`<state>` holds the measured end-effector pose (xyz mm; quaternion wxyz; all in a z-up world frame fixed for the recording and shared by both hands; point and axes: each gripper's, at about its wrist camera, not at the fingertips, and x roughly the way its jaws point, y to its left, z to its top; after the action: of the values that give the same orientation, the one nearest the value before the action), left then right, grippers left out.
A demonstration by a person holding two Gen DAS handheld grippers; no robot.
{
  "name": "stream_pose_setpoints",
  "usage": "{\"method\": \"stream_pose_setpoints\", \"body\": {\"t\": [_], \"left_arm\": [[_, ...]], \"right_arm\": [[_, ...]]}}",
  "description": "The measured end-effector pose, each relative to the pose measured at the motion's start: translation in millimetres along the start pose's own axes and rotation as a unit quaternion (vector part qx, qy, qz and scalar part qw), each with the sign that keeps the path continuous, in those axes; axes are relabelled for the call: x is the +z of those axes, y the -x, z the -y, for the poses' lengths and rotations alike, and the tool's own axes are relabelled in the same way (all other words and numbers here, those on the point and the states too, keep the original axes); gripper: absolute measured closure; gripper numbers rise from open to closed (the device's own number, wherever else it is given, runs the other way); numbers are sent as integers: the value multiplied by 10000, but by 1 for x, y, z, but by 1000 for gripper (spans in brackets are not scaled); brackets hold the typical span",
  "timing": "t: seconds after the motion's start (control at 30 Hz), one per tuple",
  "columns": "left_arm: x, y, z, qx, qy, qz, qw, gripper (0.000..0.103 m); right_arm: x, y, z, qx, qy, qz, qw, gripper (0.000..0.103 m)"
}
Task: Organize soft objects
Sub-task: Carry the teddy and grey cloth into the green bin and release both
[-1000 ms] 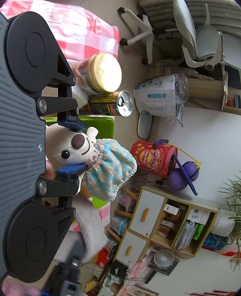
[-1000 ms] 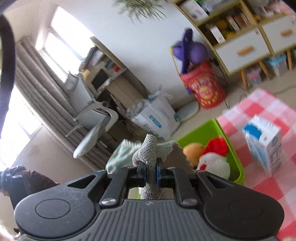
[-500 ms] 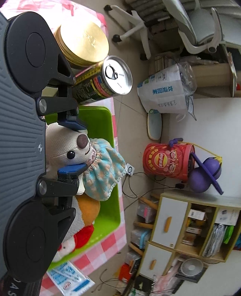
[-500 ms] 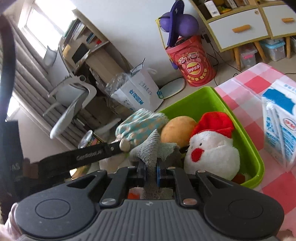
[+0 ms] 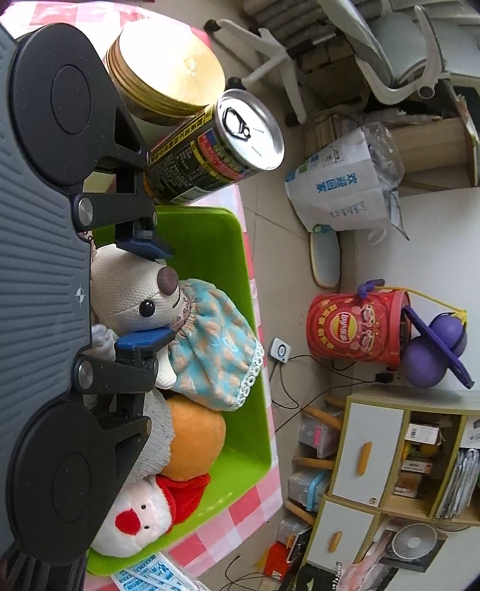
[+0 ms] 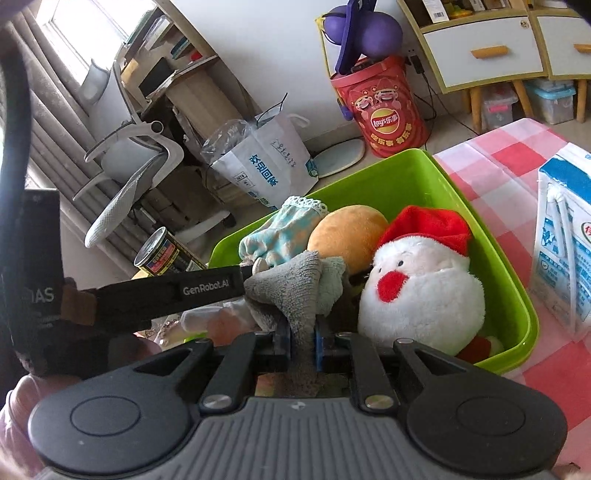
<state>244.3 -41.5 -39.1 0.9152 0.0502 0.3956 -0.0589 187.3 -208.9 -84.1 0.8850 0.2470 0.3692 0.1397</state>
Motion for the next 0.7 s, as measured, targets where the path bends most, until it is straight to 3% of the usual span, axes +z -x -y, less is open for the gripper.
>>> {"method": "stream_pose_setpoints", "body": {"t": [0.1,0.17,0.23,0.3,0.43,0.7], "left_arm": [[3,10,0,-58,94,132,9999,52],[4,20,-1,-80,127,213,9997,42],[4,31,-2,-80,136,294,9994,35],[4,41,-2,-128,175,301,9993,32],[-4,64,-7,-186,262,374,9988,23],[-31,108,-17,-216,405,350,9983,17]], "right_arm": [[3,3,-2,-13,-57,5,10000,103],[5,8,-4,34,-121,4,9999,90],[6,18,-6,68,-161,63,9998,68],[7,28,-7,87,-152,137,9998,61],[7,51,-15,8,-26,204,9998,59],[0,95,-27,-216,231,278,9991,54]]}}
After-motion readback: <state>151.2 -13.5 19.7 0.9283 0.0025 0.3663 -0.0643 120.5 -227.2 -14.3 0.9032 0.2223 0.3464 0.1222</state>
